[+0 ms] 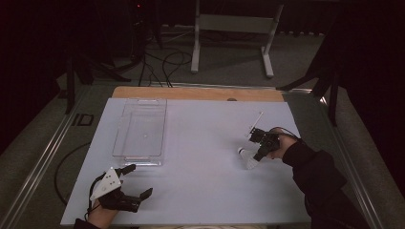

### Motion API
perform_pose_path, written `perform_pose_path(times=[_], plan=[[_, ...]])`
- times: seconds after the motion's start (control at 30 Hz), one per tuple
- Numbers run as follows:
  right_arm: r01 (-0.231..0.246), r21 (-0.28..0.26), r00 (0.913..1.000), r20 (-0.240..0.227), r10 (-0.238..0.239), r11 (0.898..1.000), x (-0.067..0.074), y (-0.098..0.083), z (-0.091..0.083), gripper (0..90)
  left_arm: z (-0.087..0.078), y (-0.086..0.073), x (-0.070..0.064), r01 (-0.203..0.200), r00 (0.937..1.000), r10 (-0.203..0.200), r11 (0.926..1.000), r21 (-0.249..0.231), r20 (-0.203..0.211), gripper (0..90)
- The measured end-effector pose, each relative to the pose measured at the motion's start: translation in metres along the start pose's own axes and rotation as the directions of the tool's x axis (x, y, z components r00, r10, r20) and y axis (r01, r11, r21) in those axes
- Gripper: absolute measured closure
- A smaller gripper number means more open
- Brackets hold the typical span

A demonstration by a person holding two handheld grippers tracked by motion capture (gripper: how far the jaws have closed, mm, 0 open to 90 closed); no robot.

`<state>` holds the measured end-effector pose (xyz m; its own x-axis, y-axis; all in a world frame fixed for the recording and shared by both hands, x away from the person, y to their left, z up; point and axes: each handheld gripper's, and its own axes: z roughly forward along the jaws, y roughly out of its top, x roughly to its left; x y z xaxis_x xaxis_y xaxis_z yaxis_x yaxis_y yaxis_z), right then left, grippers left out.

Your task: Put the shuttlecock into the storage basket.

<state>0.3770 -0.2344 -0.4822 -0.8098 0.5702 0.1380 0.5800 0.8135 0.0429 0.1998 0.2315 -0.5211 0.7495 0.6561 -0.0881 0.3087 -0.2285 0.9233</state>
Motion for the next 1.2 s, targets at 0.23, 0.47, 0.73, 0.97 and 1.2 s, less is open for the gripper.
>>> perform_pose_path(times=[0.23, 0.47, 0.73, 0.97, 1.2], plan=[[0.099, 0.004, 0.995, -0.017, -0.099, 0.995, 0.006, 0.0, -0.001, 90.0, 0.0, 0.0, 0.0, -0.001, 1.0, 0.001, 1.0, 0.01, -0.003, 0.0], [0.176, 0.016, 0.9837, -0.042, -0.175, 0.984, 0.013, 0.002, -0.001, 90.0, 0.001, 0.0, 0.0, -0.004, 1.0, 0.004, 0.9998, 0.018, 0.0, 0.0], [0.263, 0.025, 0.9617, -0.087, -0.26, 0.965, 0.022, 0.005, -0.001, 90.0, 0.002, 0.0, -0.001, -0.005, 0.9999, 0.004, 0.9996, 0.026, 0.011, 0.0], [0.358, 0.02, 0.9285, -0.114, -0.353, 0.934, 0.032, 0.009, -0.002, 90.0, 0.004, 0.0, -0.002, -0.009, 0.9996, 0.008, 0.9992, 0.039, 0.027, 0.0], [0.447, 0.021, 0.8876, -0.133, -0.441, 0.894, 0.046, 0.015, -0.002, 90.0, 0.005, 0.0, -0.002, -0.012, 0.9993, 0.01, 0.9982, 0.058, 0.036, 0.0]])
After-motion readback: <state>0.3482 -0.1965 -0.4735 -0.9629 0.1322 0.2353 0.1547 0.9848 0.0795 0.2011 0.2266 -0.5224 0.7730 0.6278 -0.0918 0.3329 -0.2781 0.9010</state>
